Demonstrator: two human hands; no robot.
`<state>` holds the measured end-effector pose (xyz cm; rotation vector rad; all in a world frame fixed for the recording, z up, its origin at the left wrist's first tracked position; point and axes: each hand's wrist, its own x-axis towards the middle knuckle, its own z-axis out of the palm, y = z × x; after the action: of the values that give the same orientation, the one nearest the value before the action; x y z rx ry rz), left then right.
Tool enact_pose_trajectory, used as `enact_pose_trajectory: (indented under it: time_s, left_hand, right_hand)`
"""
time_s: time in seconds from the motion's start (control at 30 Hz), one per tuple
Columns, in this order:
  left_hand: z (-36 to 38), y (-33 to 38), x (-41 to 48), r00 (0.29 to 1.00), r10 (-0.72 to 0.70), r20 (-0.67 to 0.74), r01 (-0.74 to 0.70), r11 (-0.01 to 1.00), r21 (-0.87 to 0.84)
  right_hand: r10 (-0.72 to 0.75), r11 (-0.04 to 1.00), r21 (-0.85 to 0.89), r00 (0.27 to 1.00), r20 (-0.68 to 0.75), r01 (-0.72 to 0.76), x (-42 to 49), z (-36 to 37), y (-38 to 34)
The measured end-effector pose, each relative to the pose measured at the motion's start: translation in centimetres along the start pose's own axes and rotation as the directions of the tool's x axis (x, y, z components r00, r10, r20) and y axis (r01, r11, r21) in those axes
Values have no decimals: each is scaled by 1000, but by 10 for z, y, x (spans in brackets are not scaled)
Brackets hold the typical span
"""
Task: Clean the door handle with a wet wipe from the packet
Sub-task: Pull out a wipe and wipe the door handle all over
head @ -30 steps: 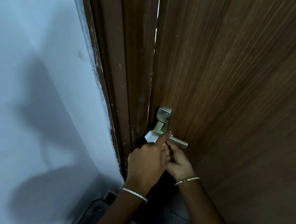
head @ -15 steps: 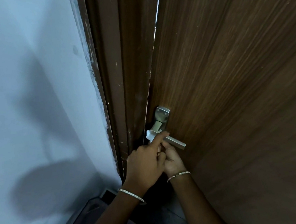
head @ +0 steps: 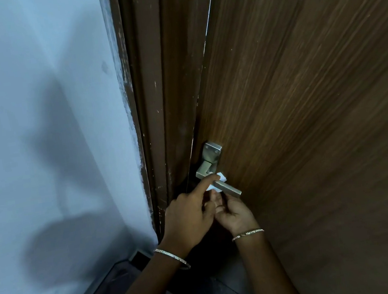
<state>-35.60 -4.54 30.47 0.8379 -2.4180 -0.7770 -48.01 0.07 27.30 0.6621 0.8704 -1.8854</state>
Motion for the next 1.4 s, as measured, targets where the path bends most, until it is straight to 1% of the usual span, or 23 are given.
enact_pose_trajectory:
  time_s: [0.1, 0.13, 0.17, 0.23, 0.27, 0.37, 0.47, 0.5, 0.57, 0.67, 0.7, 0.73, 0.77, 0.83, 0.87, 0.93, 1.0, 1.07, 1.2, 1.23, 1.27, 1.3, 1.4]
  left_hand:
    - [1, -2, 0, 1000, -5, -5, 5, 1000, 30]
    - [1, -3, -1, 1000, -4, -1, 4, 999, 36]
    - [1, -3, -1, 1000, -2, 5, 2, 999, 36]
    - [0, -4, -2, 1000, 15, 16, -15, 1000, 22]
    - [0, -4, -2, 1000, 21, 19, -22, 1000, 16]
    - [0, -6, -4, 999, 23, 32, -23, 1000, -9]
    - [0, -8, -4, 998, 31, 54, -29, 999, -32]
    - [0, -8, -3, 998, 30, 58, -28, 999, -32]
    - [0, -8, -3, 998, 27, 57, -25, 999, -31]
    - [0, -7, -3, 999, 19, 51, -17, 999, -40]
    - [0, -7, -3, 999, 16, 45, -15, 999, -43]
    - [0, -7, -3, 999, 14, 39, -12, 999, -47]
    - [-1, -8, -3, 999, 12, 37, -10, 998, -62]
    - [-2, -11, -2, 999, 18, 45, -12, 991, -135]
    - [-3, -14, -2, 998, 25, 52, -15, 982, -187]
    - [-2, -19, -5, 998, 40, 48, -24, 952, -306]
    - [1, -25, -9, 1000, 15, 10, -10, 918, -396]
    - [4, -30, -12, 997, -59, -46, 34, 907, -421]
    - [5, -33, -10, 967, -230, -106, 163, 884, -438]
    - [4, -32, -9, 961, -255, -111, 182, 879, -441]
    - [3, -32, -8, 955, -274, -117, 197, 876, -441]
    - [2, -30, -7, 950, -287, -125, 208, 875, -437]
    - [1, -26, -4, 945, -285, -161, 205, 898, -389]
  right_hand:
    - [-44, 998, 47, 999, 12, 43, -5, -2, -3]
    - [-67, 998, 5, 997, 31, 67, -8, -3, -6]
    - [-87, 994, -65, 993, 80, 92, -9, -5, -9]
    - [-114, 965, -222, 985, 127, 140, -13, -7, -13]
    - [-106, 962, -239, 986, 125, 134, -17, -5, -16]
    - [-102, 979, -167, 990, 95, 116, -24, 9, -23]
    - [-130, 967, -201, 981, 141, 156, -33, 17, -27]
    - [-151, 957, -228, 979, 135, 179, -36, 20, -27]
    - [-250, 910, -318, 964, 87, 265, -40, 25, -23]
    - [-448, 787, -437, 890, 80, 436, -40, 28, -13]
    - [-511, 733, -475, 855, 87, 487, -38, 27, -10]
    - [-582, 652, -537, 807, 98, 535, -36, 26, -7]
    - [-655, 539, -614, 745, 126, 577, -34, 25, -4]
    - [-760, 262, -733, 603, 245, 627, -34, 23, -3]
    - [-774, 138, -754, 545, 323, 642, -35, 23, -3]
    - [-768, -62, -748, 447, 459, 661, -37, 22, -6]
    - [-752, -206, -717, 361, 552, 666, -39, 22, -6]
    - [-729, -322, -662, 268, 630, 677, -41, 22, -5]
    - [-636, -501, -501, 92, 766, 705, -46, 23, -1]
    - [-595, -545, -461, 64, 801, 700, -47, 25, 0]
    - [-539, -591, -429, 62, 840, 683, -49, 29, 0]
    - [-467, -642, -410, 93, 879, 647, -50, 34, 1]
    - [-270, -799, -367, 261, 927, 477, -52, 51, 3]
